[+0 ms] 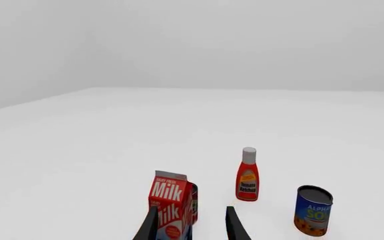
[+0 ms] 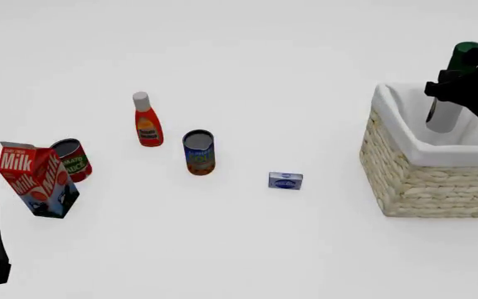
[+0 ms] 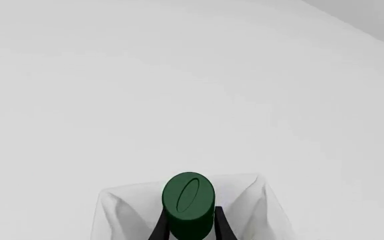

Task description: Pick the salad dressing and place it in the basket.

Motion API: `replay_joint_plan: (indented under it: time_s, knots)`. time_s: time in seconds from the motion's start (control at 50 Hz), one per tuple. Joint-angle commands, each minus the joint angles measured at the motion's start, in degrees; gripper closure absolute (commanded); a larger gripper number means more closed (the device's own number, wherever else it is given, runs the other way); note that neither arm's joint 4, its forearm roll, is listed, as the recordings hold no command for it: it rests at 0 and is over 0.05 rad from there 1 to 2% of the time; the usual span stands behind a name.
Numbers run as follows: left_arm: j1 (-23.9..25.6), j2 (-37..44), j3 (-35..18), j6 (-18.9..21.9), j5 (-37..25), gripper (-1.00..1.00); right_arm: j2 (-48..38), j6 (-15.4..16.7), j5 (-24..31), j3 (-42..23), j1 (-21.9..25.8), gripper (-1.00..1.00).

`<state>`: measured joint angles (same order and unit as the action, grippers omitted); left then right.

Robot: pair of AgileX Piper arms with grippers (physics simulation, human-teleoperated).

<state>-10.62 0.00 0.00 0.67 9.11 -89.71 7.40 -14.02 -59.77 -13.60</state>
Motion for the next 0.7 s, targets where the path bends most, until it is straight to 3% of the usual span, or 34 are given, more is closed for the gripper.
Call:
replay_joint_plan:
  time_s: [0.02, 0.7]
  knots:
    - [-0.18, 0.00, 0.00, 0.00, -0.08, -1.00, -1.24, -1.14, -0.16, -1.23, -0.20, 1.00]
    - [-0.56, 0.00, 0.00, 0.36, -0.24, -1.00, -5.06, -1.09, -2.04, -1.03, -1.80, 1.00]
